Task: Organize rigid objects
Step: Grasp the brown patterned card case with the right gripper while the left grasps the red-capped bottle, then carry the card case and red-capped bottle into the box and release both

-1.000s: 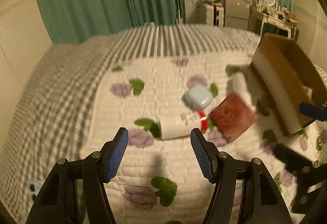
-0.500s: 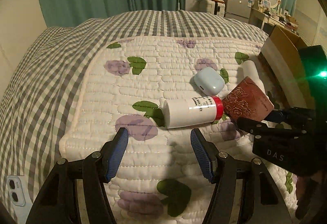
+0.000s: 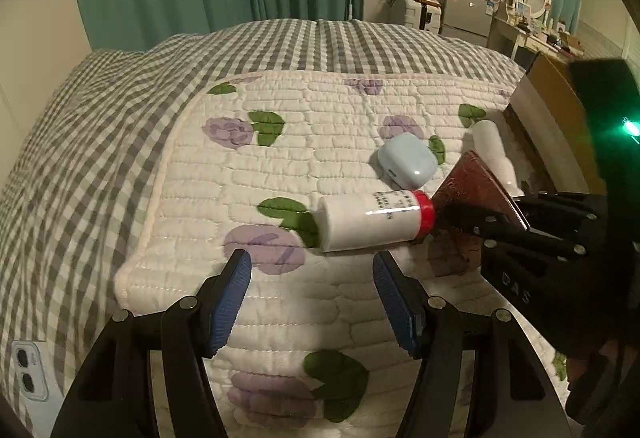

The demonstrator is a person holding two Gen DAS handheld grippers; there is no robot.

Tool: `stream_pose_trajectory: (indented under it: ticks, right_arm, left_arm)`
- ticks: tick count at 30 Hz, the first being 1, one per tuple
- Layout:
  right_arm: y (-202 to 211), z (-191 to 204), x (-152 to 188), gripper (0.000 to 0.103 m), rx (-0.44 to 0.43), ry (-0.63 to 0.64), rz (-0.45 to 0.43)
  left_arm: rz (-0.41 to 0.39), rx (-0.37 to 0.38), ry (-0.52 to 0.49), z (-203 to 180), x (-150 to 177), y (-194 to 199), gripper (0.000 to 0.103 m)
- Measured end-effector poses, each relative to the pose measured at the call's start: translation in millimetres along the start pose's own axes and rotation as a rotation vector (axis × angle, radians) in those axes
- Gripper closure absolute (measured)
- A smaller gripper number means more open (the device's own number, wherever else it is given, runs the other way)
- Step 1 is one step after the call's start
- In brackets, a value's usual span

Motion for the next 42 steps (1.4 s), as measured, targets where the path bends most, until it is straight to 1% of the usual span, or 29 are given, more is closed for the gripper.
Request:
stream_pose_trajectory:
  ticks: [1, 2, 4, 5, 8, 10, 12, 14, 16, 17, 19, 22, 25, 27, 28, 31, 33, 36, 39, 41, 42]
  right_arm:
    - [3, -1, 1, 0.093, 0.014, 0.007, -0.016]
    - [8, -3, 3, 0.093, 0.044, 0.016, -0.036]
    - [16, -15, 8, 0.093, 0.102, 0.029, -0.06]
    - [17, -25, 11, 0.093, 0.095, 0.014, -0.057]
    - [20, -46, 14, 0.093, 0.018, -0.047, -0.061]
    - [21, -49, 15, 0.093, 0.004, -0.051, -0.066]
    - [19, -46, 15, 0.093, 0.008, -0.04, -0.068]
    - [17, -44, 16, 0.093, -0.005, -0.036, -0.07]
    - [18, -46, 19, 0.093, -0.022, -0.04, -0.072]
    - [19, -47, 20, 0.093, -0.034, -0.042, -0.071]
    - [20, -48, 20, 0.093, -0.042, -0.041, -0.067]
    - [27, -48, 17, 0.093, -0.042, -0.039, -0.067]
    - [41, -48, 17, 0.093, -0.042, -0.026, -0.093]
    - [49, -47, 18, 0.093, -0.053, -0.02, -0.111]
    - [52, -47, 18, 0.093, -0.06, -0.021, -0.116]
    - [54, -50, 19, 0.093, -0.078, -0.033, -0.121]
    - [52, -53, 21, 0.093, -0.084, -0.041, -0.117]
    - [44, -58, 23, 0.093, -0.098, -0.056, -0.099]
    - [41, -58, 25, 0.093, -0.101, -0.059, -0.093]
    - [43, -57, 24, 0.093, -0.097, -0.06, -0.098]
    - [45, -57, 24, 0.093, -0.097, -0.061, -0.101]
  left_arm:
    - [0.001, 0.014, 0.005, -1, -1, 0, 0.037]
    - [0.002, 0.034, 0.011, -4, -3, -1, 0.037]
    - [0.006, 0.05, 0.016, -9, -6, -3, 0.037]
    - [0.008, 0.053, 0.011, -13, -9, -4, 0.037]
    - [0.017, 0.046, 0.002, -23, -14, -9, 0.037]
    - [0.029, 0.046, 0.0, -27, -17, -12, 0.037]
    - [0.034, 0.024, -0.019, -29, -20, -16, 0.037]
    - [0.031, -0.018, -0.06, -29, -22, -17, 0.037]
    - [0.026, -0.024, -0.104, -28, -23, -16, 0.037]
    - [0.031, -0.024, -0.138, -29, -23, -16, 0.037]
    - [0.045, -0.047, -0.203, -30, -22, -19, 0.037]
    - [0.047, -0.09, -0.322, -36, -23, -23, 0.037]
    - [0.051, -0.098, -0.399, -45, -27, -28, 0.037]
    - [0.045, -0.098, -0.468, -55, -31, -32, 0.037]
    - [0.056, -0.103, -0.518, -62, -32, -37, 0.037]
    - [0.086, -0.143, -0.604, -75, -32, -56, 0.037]
    - [0.095, -0.151, -0.611, -77, -33, -64, 0.037]
    - [0.096, -0.11, -0.538, -74, -38, -67, 0.04]
    - [0.078, -0.095, -0.501, -73, -37, -59, 0.045]
    - [0.057, -0.094, -0.482, -72, -36, -48, 0.052]
    - [0.05, -0.097, -0.467, -71, -37, -42, 0.054]
Point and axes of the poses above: each gripper's, at about its wrist camera, not at the fingertips, and y roughly against the way its jaws point, z to its left, x to its underside, the point moved 5 cm from there along -y, roughly the way its jaws point, and after that the axes turned 11 degrees about z, right-handed, at the moved point
